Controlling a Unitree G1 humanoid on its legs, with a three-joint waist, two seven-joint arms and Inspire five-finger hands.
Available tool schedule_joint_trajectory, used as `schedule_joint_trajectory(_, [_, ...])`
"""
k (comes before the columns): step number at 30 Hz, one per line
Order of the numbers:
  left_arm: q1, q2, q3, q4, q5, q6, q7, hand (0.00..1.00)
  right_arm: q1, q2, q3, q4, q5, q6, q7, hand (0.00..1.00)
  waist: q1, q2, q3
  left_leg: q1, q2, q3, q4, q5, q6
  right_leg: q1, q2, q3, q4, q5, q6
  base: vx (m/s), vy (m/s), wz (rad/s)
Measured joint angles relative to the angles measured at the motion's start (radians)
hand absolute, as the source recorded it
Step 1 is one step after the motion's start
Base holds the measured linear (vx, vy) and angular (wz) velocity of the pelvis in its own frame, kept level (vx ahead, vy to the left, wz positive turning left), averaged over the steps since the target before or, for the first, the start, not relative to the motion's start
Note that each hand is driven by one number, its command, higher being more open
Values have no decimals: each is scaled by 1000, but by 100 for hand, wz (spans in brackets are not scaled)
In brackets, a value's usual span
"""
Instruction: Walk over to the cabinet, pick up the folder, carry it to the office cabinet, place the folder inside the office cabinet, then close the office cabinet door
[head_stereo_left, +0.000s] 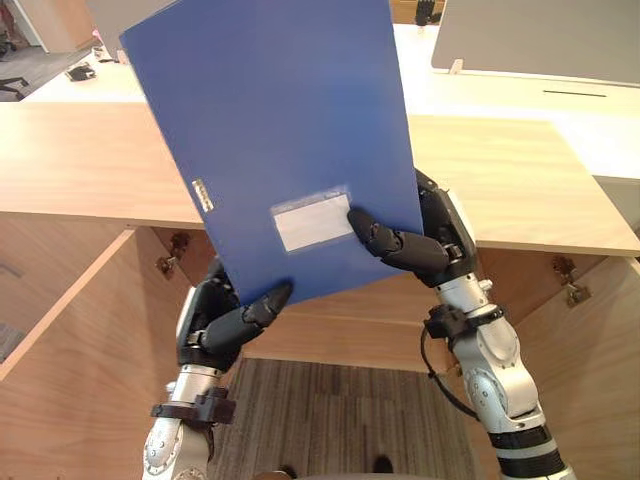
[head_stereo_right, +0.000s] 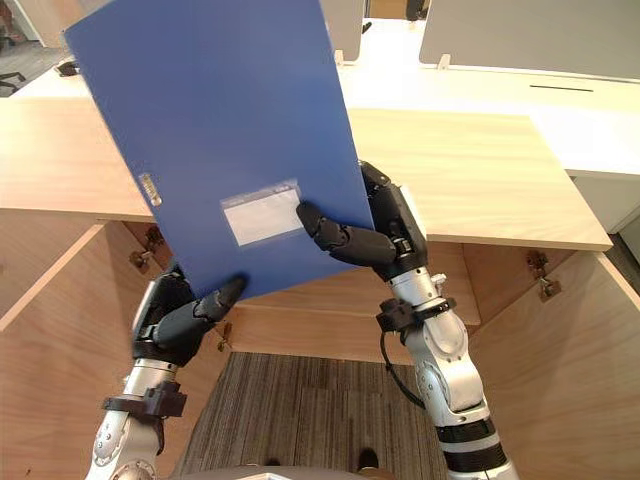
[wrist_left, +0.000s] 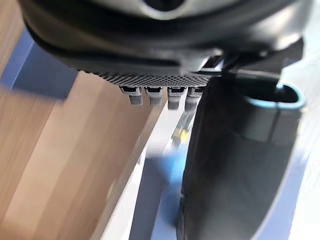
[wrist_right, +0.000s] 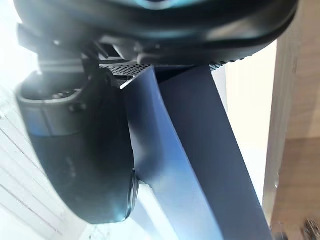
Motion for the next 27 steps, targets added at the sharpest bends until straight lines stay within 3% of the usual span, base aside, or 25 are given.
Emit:
schedule_joint_trajectory(5, [-10, -39, 214, 194, 13, -12, 136, 100, 36, 23, -94, -7, -4, -3, -34, 0, 0, -1, -2, 5, -7, -20, -32, 20, -1, 0, -4, -19, 0, -6, 0, -33, -30, 12])
schedule_joint_trajectory(7, [-2, -46, 235, 241, 20, -14, 149, 100, 39, 22, -104, -7, -11, -3, -42, 0, 2, 0, -4, 5, -7, -22, -32, 20, -1, 0, -4, -21, 0, -7, 0, -16, -14, 2])
schedule_joint_trajectory(12, [-6, -46, 217, 446, 76, -16, 147, 100, 74, 18, -61, -4, -101, -4, -44, 0, -1, -1, -7, 4, -8, -21, -36, 20, -1, -3, -5, -21, 0, -10, -1, -21, -14, -1])
schedule_joint_trajectory(19, [-87, -13, 128, 987, 220, 29, 126, 100, 93, -40, 127, 179, -241, -10, -41, 0, -17, -14, -3, -59, -3, -14, 2, 13, -3, -61, -6, -14, 16, -14, 0, -42, -30, -3])
schedule_joint_trajectory(23, [-212, 6, 80, 1174, 294, 37, 135, 100, -53, -83, 281, 329, -407, -27, -48, 0, -14, -2, 121, -235, 41, -14, 236, -64, -4, -231, -2, 7, 217, -77, -11, -179, -41, -8])
schedule_joint_trajectory(26, [-276, 27, 38, 1198, 296, 35, 143, 100, -139, -101, 326, 409, -484, -25, -58, 0, 0, 8, 188, -327, 55, -17, 330, -86, -5, -331, -7, 14, 323, -105, -13, -229, -22, -2])
schedule_joint_trajectory(27, [-317, 34, 31, 1201, 296, 33, 148, 100, -183, -101, 325, 471, -491, -19, -84, 0, 5, 19, 234, -399, 60, -23, 389, -105, -12, -406, -15, 15, 392, -127, -12, -243, 7, 6])
